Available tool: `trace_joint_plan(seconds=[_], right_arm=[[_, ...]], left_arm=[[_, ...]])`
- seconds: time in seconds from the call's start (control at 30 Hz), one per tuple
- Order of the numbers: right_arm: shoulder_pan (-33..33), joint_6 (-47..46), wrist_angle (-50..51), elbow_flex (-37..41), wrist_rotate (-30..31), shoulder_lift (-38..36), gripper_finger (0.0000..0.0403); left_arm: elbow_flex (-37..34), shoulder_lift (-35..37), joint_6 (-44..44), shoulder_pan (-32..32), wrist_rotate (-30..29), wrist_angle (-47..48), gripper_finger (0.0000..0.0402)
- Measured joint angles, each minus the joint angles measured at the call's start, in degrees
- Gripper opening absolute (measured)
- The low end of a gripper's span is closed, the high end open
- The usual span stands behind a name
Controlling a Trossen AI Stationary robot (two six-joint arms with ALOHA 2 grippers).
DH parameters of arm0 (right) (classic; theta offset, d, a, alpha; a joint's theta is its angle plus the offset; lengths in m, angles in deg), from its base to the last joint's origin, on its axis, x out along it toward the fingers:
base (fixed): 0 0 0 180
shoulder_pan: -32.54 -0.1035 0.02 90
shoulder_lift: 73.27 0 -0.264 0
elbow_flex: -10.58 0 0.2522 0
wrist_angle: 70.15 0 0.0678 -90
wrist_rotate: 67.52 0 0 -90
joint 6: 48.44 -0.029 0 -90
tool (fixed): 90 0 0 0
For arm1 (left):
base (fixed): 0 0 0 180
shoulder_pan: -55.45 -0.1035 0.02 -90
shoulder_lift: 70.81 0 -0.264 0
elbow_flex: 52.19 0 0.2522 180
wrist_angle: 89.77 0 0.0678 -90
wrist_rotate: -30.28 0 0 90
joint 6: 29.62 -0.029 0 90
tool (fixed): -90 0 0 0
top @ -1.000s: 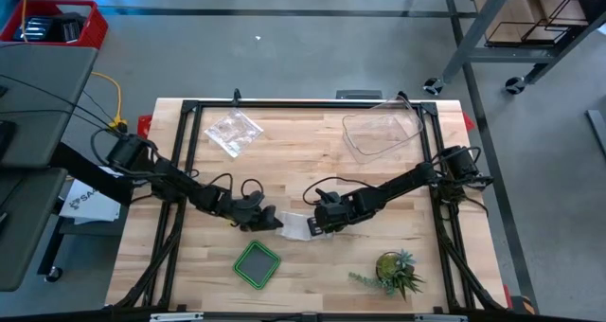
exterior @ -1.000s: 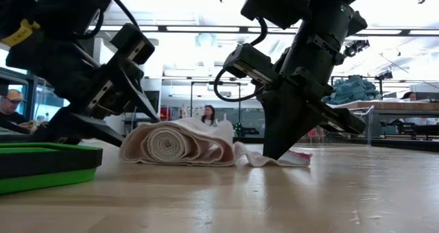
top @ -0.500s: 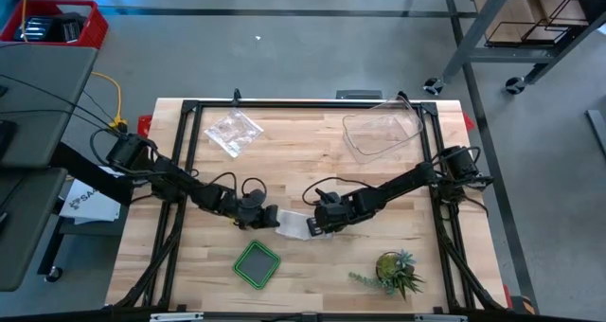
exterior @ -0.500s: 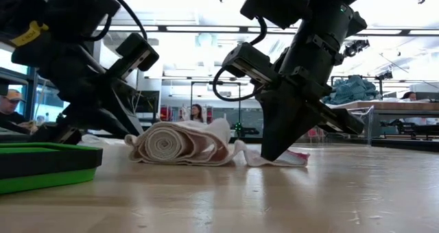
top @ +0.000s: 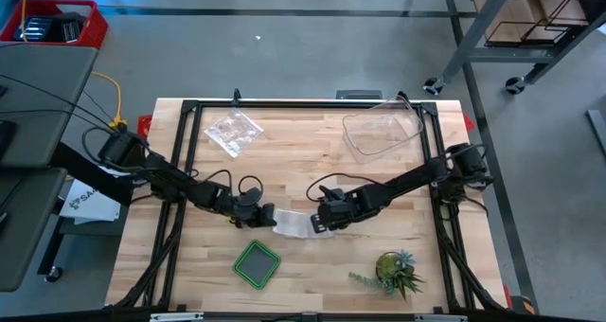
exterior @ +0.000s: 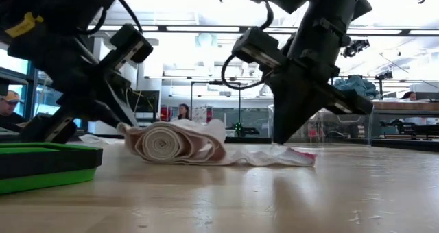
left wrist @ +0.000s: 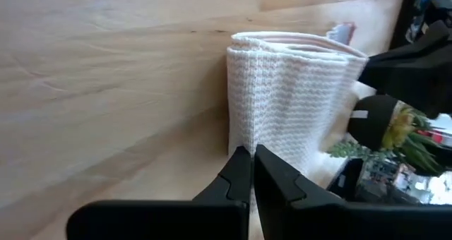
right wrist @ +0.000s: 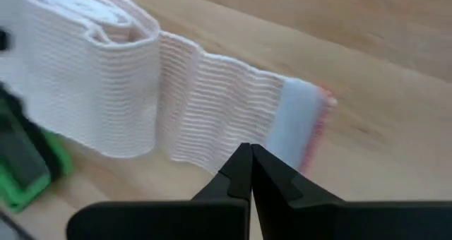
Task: Roll bandage
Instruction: Roll the white bandage
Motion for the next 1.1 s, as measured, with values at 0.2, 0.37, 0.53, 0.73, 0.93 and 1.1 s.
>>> trace_joint_plan(seconds=[0.2, 0.37, 0.53, 0.73, 0.93, 1.1], right_arm=[[-0.5, 0.1, 7.7, -1.2, 1.4, -1.6, 0.0], [-0.9, 0.7, 6.0, -0.8, 0.5, -0.1, 0.0], [-1.0, 1.3, 7.5, -0.8, 0.7, 0.3, 0.0], [-1.0, 1.2, 7.3, -0.7, 1.6, 0.8, 0.0], [-1.0, 1.1, 6.9, -0.7, 1.9, 1.7, 0.0], [-1.0, 1.1, 5.6, -0.7, 1.8, 1.8, 0.0]], left_arm=[[0.1, 1.2, 0.1, 0.1, -0.2, 0.3, 0.0001], [0.1, 2.1, 0.5, 0.1, -0.5, -0.1, 0.0], [0.2, 2.1, 1.8, 0.1, -1.9, -1.5, 0.0], [2.3, 2.1, 1.5, 0.1, -2.2, 0.7, 0.0], [7.7, 2.1, -3.9, -1.6, -2.0, 8.6, 0.0], [9.6, 2.0, -6.3, -3.2, -2.9, 9.4, 0.0]])
